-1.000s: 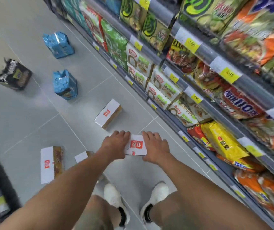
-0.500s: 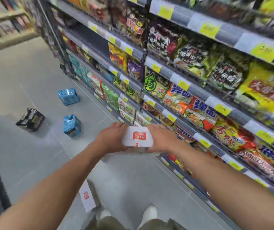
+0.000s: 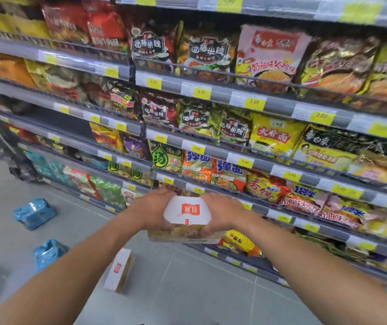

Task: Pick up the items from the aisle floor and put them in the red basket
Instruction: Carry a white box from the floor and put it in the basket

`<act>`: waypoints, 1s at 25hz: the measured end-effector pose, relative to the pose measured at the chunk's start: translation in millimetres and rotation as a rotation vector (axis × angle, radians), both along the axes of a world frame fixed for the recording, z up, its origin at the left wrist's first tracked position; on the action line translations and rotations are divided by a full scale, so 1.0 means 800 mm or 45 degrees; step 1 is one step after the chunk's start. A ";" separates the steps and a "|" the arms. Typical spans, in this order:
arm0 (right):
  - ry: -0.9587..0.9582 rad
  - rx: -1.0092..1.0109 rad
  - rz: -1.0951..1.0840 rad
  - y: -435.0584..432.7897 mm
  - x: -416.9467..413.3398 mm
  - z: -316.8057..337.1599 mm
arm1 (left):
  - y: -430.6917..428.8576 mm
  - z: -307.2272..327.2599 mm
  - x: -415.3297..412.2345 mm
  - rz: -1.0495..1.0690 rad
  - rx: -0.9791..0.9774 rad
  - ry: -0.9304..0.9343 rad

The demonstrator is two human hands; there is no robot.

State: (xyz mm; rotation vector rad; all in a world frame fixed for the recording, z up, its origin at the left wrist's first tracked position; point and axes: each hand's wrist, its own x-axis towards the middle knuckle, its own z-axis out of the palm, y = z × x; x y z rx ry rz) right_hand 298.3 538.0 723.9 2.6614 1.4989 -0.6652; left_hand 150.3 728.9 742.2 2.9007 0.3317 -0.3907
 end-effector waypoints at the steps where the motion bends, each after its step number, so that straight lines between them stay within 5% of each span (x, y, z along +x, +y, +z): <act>1: -0.012 -0.006 -0.039 -0.009 -0.005 0.002 | 0.000 0.001 0.004 -0.053 -0.007 0.001; 13: -0.023 -0.019 -0.749 -0.209 -0.085 -0.004 | -0.148 -0.009 0.075 -0.731 -0.042 0.021; 25: -0.002 0.027 -1.572 -0.558 -0.294 -0.047 | -0.537 -0.047 0.046 -1.533 0.000 0.077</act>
